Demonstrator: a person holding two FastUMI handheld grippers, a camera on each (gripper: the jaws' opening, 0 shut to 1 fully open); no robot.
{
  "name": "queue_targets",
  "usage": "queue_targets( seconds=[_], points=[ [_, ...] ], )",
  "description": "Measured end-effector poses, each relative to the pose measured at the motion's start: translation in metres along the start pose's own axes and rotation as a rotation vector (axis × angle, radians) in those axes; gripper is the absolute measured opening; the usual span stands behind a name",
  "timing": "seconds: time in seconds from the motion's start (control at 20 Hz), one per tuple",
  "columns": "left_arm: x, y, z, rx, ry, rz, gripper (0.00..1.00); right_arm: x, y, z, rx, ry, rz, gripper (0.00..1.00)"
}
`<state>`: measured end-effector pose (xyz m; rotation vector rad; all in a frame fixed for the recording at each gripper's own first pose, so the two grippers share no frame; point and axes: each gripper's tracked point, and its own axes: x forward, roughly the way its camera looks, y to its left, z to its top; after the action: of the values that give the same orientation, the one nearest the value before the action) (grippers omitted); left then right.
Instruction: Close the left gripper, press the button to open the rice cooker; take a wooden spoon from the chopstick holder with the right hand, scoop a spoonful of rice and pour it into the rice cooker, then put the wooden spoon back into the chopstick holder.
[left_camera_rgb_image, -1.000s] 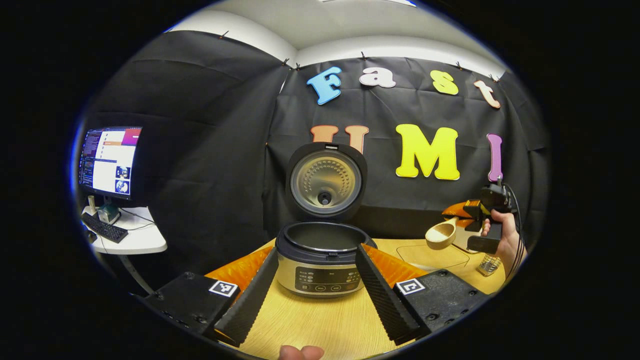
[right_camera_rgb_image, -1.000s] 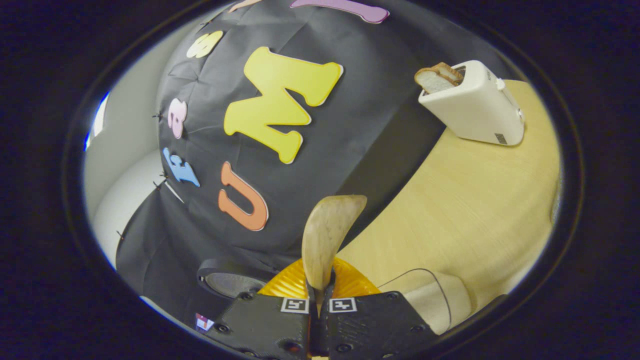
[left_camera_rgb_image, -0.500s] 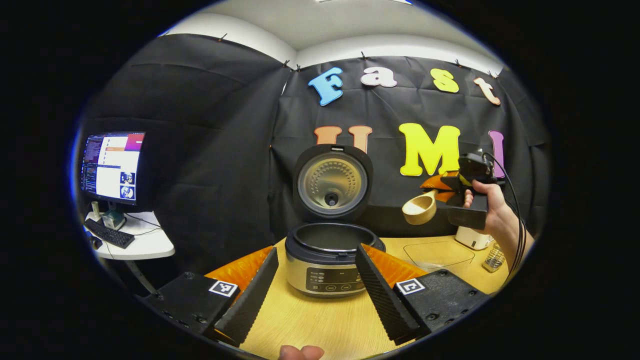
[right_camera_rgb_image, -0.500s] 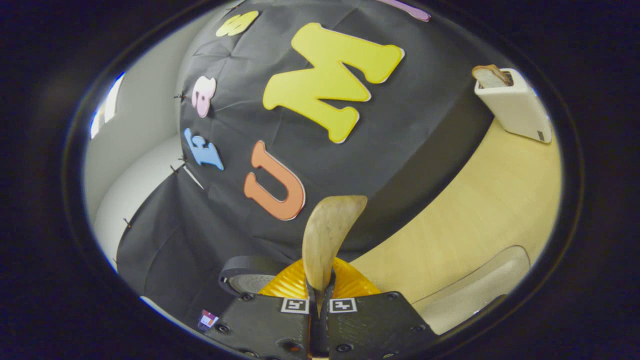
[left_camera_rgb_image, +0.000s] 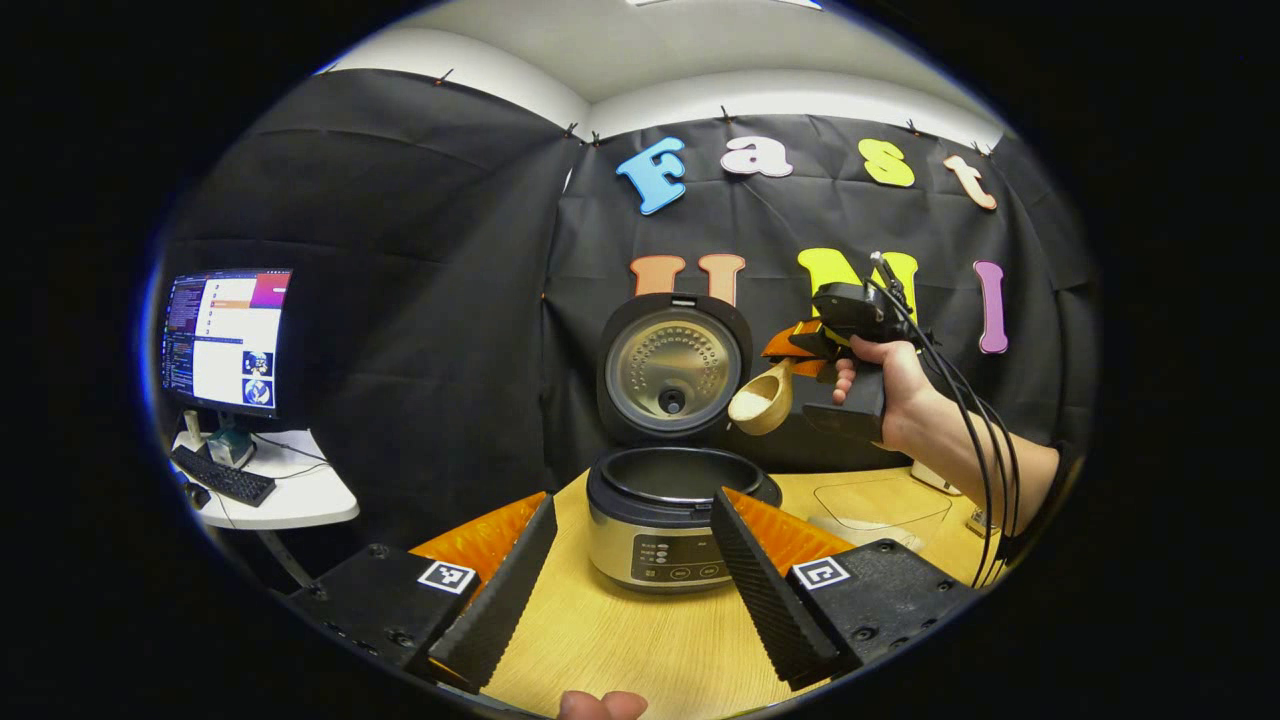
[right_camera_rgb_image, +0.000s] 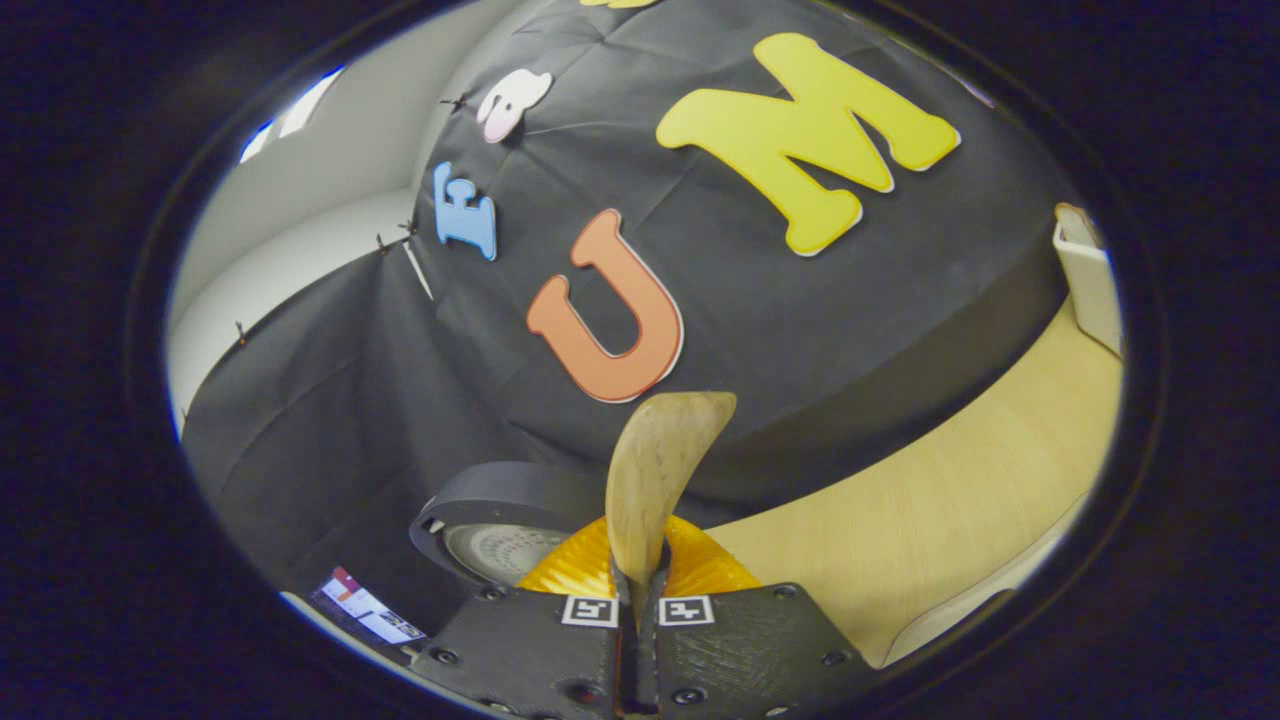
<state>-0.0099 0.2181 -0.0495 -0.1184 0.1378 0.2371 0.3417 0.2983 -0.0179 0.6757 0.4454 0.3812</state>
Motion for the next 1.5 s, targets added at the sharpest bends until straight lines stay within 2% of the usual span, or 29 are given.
queue_targets(
  seconds=[0.25,0.6,0.85,1.05,1.3,1.5],
  points=[
    [-0.001,0.011,-0.002,0.003,0.008,0.031,0.99,0.007,0.013,-0.012,-0.106,-0.006,-0.009,0.0],
    [-0.004,0.012,0.002,0.0,-0.006,0.029,0.99,0.007,0.028,-0.017,-0.228,-0.034,-0.009,0.0],
    [-0.003,0.017,0.0,-0.001,-0.003,0.04,0.99,0.005,0.051,-0.022,-0.421,-0.079,-0.001,0.0],
    [-0.005,0.019,0.001,-0.001,-0.005,0.044,0.99,0.005,0.064,-0.026,-0.496,-0.101,0.005,0.0],
    [-0.007,0.022,0.004,-0.008,-0.013,0.052,0.99,0.006,0.078,-0.038,-0.647,-0.109,0.003,0.0],
    [-0.009,0.027,0.007,-0.01,-0.021,0.057,0.99,0.006,0.089,-0.041,-0.815,-0.142,-0.016,0.02]
  ],
)
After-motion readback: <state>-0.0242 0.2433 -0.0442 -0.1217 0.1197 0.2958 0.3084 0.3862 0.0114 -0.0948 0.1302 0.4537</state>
